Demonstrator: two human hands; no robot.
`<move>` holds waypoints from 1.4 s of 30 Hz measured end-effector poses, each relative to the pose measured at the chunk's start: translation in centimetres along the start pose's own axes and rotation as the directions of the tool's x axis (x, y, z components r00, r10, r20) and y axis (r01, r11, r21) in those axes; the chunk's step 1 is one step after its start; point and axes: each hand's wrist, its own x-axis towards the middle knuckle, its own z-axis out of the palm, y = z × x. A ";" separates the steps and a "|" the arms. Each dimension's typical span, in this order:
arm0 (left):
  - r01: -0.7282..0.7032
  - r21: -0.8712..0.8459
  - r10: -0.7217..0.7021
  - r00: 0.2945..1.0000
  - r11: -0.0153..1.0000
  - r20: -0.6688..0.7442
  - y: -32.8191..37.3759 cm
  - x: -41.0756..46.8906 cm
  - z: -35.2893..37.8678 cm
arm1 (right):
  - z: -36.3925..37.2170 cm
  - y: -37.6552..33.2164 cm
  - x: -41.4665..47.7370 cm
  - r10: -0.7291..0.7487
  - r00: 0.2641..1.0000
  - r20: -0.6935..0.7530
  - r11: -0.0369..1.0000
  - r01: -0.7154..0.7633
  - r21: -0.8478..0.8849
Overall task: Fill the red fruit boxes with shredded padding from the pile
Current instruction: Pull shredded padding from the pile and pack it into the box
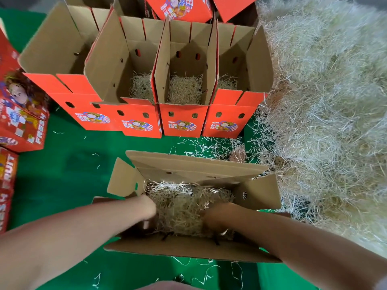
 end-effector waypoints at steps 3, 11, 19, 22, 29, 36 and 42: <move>0.046 -0.269 -0.128 0.947 0.962 -0.295 -0.5 -0.3 -0.6 | -0.7 0.6 -1.1 -0.006 0.964 -0.266 0.993 0.038 0.113; 0.159 -0.329 -0.248 0.936 0.931 -0.249 -1.7 -0.2 -0.1 | 0.1 1.8 -1.5 0.198 0.975 -0.105 0.973 -0.182 0.144; -0.157 -0.478 -0.263 0.668 0.864 -0.696 -0.4 -2.3 -0.5 | -0.9 0.7 -4.2 0.201 0.960 -0.197 0.973 -0.173 0.150; -0.249 -0.488 0.054 0.924 0.836 -0.379 1.3 -3.1 0.0 | 0.1 0.0 -4.7 0.027 0.994 0.108 0.976 -0.049 0.210; -0.204 -0.545 -0.166 0.817 0.813 -0.553 -0.4 -5.4 0.2 | -2.6 0.7 -8.5 0.292 0.879 -0.377 0.892 -0.108 0.440; -0.219 -0.616 -0.430 0.543 0.756 -0.721 -1.6 -10.3 0.2 | -3.5 1.0 -12.5 0.392 -0.077 -0.917 0.898 -0.182 0.399; -0.332 -0.718 -0.539 0.489 0.611 -0.686 0.4 -13.2 1.8 | -4.0 3.3 -13.1 0.652 0.318 -0.688 0.757 -0.315 0.572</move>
